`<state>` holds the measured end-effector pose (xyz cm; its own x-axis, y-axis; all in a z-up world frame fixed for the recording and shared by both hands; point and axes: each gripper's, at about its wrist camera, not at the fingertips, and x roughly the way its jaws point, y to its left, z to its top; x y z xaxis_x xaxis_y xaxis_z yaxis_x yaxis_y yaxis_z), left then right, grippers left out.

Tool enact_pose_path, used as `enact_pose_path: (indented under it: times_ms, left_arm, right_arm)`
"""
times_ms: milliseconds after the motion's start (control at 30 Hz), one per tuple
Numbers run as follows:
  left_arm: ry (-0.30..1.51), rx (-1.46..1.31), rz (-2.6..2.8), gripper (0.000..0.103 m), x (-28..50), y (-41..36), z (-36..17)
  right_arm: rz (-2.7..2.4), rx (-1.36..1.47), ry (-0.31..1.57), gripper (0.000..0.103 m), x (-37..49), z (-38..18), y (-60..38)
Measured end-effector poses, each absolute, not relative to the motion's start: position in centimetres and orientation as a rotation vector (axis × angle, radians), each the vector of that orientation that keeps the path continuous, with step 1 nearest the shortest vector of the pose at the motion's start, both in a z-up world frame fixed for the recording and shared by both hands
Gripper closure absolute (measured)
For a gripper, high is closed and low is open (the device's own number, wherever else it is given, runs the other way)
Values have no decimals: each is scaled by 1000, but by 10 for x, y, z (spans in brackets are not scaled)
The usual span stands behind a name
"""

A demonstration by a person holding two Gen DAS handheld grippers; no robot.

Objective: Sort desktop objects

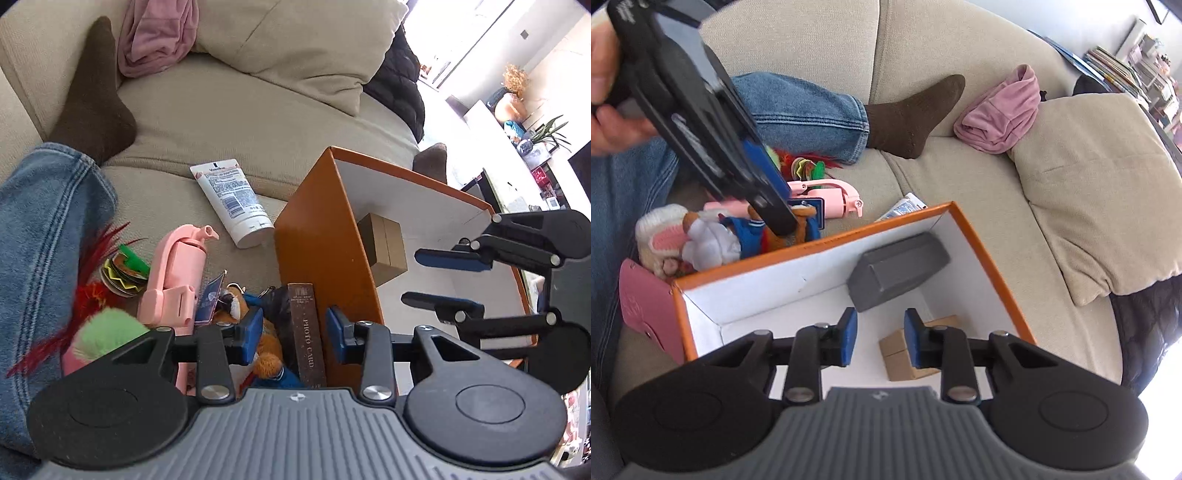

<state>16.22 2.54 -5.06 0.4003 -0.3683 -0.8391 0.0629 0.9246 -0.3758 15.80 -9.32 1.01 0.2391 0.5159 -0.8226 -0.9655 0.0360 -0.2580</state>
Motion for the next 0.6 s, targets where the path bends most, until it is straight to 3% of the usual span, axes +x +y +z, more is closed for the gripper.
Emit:
enact_pose_path:
  times_ms: [167,600]
  left_arm:
    - [1139,-409,-278,61,171,30,-68]
    - [1137,-372,-279,71,170,30,-78]
  right_arm:
    - [1285,-868,667,73,156,8,-91]
    - [1280,-811,687,73,153,5,-79]
